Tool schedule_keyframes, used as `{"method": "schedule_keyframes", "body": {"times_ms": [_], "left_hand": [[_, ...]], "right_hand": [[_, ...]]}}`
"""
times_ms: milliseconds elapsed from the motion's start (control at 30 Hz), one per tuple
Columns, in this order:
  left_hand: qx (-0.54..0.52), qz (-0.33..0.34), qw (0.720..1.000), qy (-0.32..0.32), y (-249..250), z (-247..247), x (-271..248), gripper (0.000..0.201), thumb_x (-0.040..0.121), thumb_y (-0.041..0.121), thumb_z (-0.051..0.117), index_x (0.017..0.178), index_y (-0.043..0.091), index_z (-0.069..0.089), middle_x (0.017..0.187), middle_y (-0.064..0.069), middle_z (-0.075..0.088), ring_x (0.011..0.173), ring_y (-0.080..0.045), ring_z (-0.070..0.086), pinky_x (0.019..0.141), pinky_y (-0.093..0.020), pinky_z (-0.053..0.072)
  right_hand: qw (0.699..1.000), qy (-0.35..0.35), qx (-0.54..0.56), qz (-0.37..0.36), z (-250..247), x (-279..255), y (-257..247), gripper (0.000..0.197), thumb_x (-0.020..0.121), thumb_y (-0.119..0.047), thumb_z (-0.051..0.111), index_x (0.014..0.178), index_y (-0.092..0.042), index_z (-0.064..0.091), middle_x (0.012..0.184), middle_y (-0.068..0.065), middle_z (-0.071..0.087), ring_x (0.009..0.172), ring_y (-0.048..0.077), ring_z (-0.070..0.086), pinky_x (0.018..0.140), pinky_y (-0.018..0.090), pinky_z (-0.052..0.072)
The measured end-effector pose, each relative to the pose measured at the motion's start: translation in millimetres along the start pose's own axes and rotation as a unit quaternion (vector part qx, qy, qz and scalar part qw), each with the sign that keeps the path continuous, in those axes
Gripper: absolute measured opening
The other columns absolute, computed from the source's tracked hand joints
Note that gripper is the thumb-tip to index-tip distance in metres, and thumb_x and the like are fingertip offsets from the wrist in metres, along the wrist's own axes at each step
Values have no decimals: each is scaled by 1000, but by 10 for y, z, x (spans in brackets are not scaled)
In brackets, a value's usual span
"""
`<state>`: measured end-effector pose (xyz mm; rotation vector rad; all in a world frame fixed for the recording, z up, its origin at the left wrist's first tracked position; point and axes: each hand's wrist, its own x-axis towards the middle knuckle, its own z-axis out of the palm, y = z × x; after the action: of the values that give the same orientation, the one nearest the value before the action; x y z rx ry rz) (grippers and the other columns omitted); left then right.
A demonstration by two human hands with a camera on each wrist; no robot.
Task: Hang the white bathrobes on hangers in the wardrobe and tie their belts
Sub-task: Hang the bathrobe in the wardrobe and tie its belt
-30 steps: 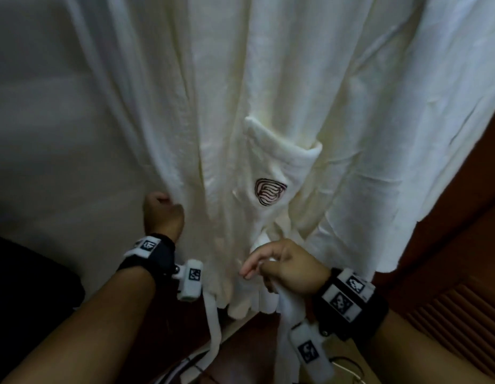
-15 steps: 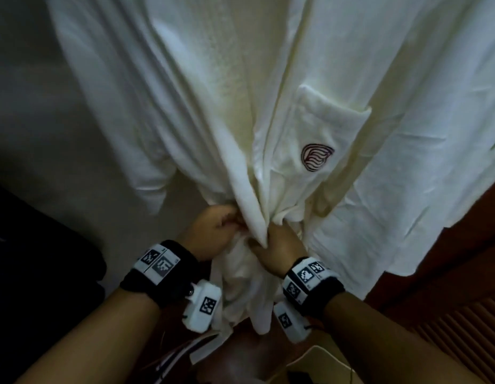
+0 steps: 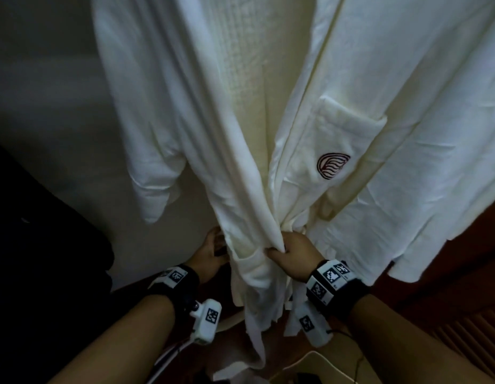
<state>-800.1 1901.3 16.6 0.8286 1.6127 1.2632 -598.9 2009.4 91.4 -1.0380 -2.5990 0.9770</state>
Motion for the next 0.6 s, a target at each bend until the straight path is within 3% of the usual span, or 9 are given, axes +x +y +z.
{"method": "schedule_keyframes", "body": {"times_ms": [67, 133, 233, 300, 400, 467, 533, 600], "left_hand": [[36, 26, 999, 9, 73, 6, 27, 76, 87, 1, 67, 140, 31, 22, 123, 14, 49, 110, -6, 53, 82, -18, 50], [88, 77, 993, 13, 155, 25, 26, 64, 90, -2, 60, 139, 24, 27, 122, 9, 51, 110, -11, 53, 84, -15, 48], [270, 70, 960, 3, 140, -68, 69, 30, 96, 10, 51, 126, 10, 52, 119, -4, 59, 111, -18, 55, 91, -27, 44], [323, 49, 944, 33, 45, -220, 76, 19, 97, 15, 48, 106, 6, 62, 109, -13, 66, 103, -27, 61, 86, -31, 47], [338, 46, 926, 163, 5, -588, -19, 30, 90, 22, 44, 77, -1, 60, 83, -19, 63, 83, -34, 63, 70, -31, 42], [321, 35, 923, 208, 119, -868, -109, 30, 92, 18, 50, 83, -7, 64, 87, -22, 66, 84, -36, 63, 71, -32, 42], [266, -4, 928, 261, 299, -1121, -226, 18, 86, 17, 58, 87, 1, 66, 89, -18, 69, 84, -34, 65, 75, -37, 49], [207, -12, 925, 320, 470, -1299, -334, 19, 73, 28, 57, 79, 10, 63, 78, -14, 68, 77, -33, 66, 74, -42, 54]], "right_hand": [[1000, -22, -3, -8, -40, -42, 19, 14, 89, -28, 63, 82, -15, 63, 87, 4, 67, 84, 21, 60, 71, 28, 41], [999, -37, -15, -14, -70, -81, 34, 16, 90, -27, 63, 84, -12, 65, 88, 6, 66, 83, 21, 59, 71, 29, 40], [1000, -22, -14, -8, -112, -133, 33, 14, 89, -31, 63, 79, -22, 62, 83, 1, 63, 79, 19, 57, 71, 28, 39], [1000, 0, -20, 8, -158, -148, 46, 18, 90, -30, 61, 91, -14, 69, 93, 6, 69, 87, 23, 61, 73, 29, 44], [998, 29, -55, 29, -259, -173, 93, 28, 93, -31, 57, 111, -12, 68, 109, 10, 68, 100, 28, 61, 77, 27, 42], [995, 40, -80, 40, -308, -176, 150, 31, 94, -34, 55, 114, -14, 66, 112, 10, 67, 101, 29, 61, 76, 28, 41], [993, 44, -101, 48, -337, -182, 176, 31, 94, -37, 54, 110, -14, 67, 108, 10, 68, 97, 29, 62, 72, 28, 39], [991, 45, -111, 53, -359, -189, 205, 30, 92, -40, 55, 105, -16, 67, 101, 8, 69, 93, 27, 63, 70, 27, 38]]}}
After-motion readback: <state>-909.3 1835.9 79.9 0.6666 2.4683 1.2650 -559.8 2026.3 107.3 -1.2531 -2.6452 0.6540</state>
